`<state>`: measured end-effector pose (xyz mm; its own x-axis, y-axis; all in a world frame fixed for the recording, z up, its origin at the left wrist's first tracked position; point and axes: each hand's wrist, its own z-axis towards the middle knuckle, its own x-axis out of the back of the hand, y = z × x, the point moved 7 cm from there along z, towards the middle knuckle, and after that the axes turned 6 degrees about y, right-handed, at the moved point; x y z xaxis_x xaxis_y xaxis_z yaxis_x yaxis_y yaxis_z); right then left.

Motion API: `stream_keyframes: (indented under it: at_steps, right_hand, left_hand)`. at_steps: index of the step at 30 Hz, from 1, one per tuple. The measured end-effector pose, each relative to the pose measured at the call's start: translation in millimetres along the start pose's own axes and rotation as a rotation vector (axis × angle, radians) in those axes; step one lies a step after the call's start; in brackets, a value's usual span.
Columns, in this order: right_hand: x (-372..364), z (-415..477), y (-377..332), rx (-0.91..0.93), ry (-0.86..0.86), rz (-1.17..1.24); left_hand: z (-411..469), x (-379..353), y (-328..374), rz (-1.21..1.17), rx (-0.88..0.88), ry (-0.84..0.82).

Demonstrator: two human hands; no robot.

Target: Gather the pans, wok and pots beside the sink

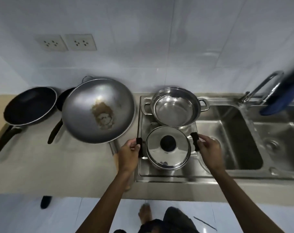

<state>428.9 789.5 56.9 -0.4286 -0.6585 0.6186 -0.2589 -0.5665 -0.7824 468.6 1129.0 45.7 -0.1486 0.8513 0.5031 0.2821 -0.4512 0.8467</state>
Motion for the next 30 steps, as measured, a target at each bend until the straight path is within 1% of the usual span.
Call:
stream_keyframes:
  at_steps: [4, 8, 10, 13, 19, 24, 27, 30]
  right_hand:
    - [-4.5, -1.7, 3.5, -0.026, 0.012, -0.049]
    - [-4.9, -4.5, -0.4, 0.001, 0.033, -0.074]
    - [-2.8, -6.6, -3.4, 0.006, 0.055, -0.114]
    - [-3.4, -8.9, -6.2, 0.008, 0.045, -0.173]
    - [-1.6, -15.7, -2.8, -0.032, -0.014, -0.072]
    - [8.8, -19.2, 0.4, 0.040, -0.046, -0.030]
    - [19.9, -28.0, 1.3, 0.120, -0.090, -0.043]
    - [33.3, -41.0, 9.4, 0.210, -0.152, -0.038]
  left_hand:
    - [2.0, 0.7, 1.5, 0.038, -0.063, -0.008]
    - [0.4, 1.6, -1.0, 0.072, -0.078, -0.029]
    - [-0.1, 0.9, -0.9, 0.083, -0.088, -0.030]
    - [-2.5, 0.8, 1.0, 0.097, -0.093, -0.028]
    - [-12.6, 0.6, 7.9, 0.149, -0.104, 0.021]
    - [-30.7, -7.6, 11.0, 0.178, -0.091, 0.045]
    - [-57.3, -13.4, 21.1, 0.308, -0.112, 0.088]
    - [-100.8, -31.8, 41.1, 0.440, -0.263, 0.152]
